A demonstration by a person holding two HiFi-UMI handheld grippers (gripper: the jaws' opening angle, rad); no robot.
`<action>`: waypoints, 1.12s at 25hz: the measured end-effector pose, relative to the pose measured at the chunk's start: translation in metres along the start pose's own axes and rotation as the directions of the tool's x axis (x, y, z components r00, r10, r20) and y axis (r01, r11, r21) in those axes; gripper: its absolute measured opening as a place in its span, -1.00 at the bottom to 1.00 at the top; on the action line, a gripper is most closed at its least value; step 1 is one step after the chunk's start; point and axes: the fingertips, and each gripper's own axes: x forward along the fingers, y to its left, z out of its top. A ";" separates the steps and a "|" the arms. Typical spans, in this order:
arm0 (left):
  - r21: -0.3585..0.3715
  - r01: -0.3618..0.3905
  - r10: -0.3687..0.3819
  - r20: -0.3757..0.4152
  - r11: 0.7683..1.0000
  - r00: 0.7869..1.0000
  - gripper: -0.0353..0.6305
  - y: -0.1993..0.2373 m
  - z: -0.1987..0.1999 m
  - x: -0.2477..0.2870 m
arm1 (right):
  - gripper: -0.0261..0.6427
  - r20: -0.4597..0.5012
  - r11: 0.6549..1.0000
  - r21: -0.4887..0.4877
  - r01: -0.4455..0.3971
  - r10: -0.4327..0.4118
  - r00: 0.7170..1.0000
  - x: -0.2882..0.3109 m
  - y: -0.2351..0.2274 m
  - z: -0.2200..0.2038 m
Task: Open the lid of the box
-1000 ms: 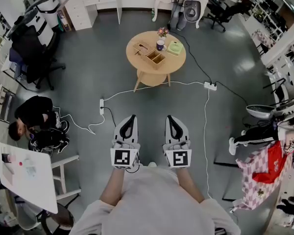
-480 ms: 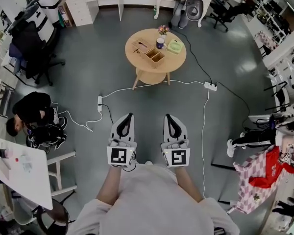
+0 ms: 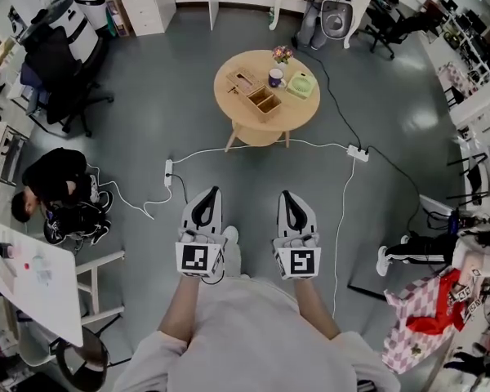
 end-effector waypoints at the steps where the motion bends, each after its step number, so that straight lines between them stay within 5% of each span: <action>1: 0.001 0.000 0.000 -0.002 1.000 1.000 -0.91 0.006 -0.002 0.011 | -0.96 0.000 1.000 -0.002 -0.001 0.001 1.000 0.011 -0.003 -0.003; 15: 0.008 0.105 -0.105 0.037 0.994 0.994 -0.91 0.101 -0.019 0.224 | -0.95 0.037 0.996 -0.024 0.085 -0.084 0.996 0.216 -0.079 -0.020; 28: 0.009 0.043 -0.043 0.053 0.999 0.998 -0.91 0.133 -0.024 0.364 | -0.95 0.034 1.000 -0.006 0.022 -0.022 0.999 0.344 -0.167 -0.043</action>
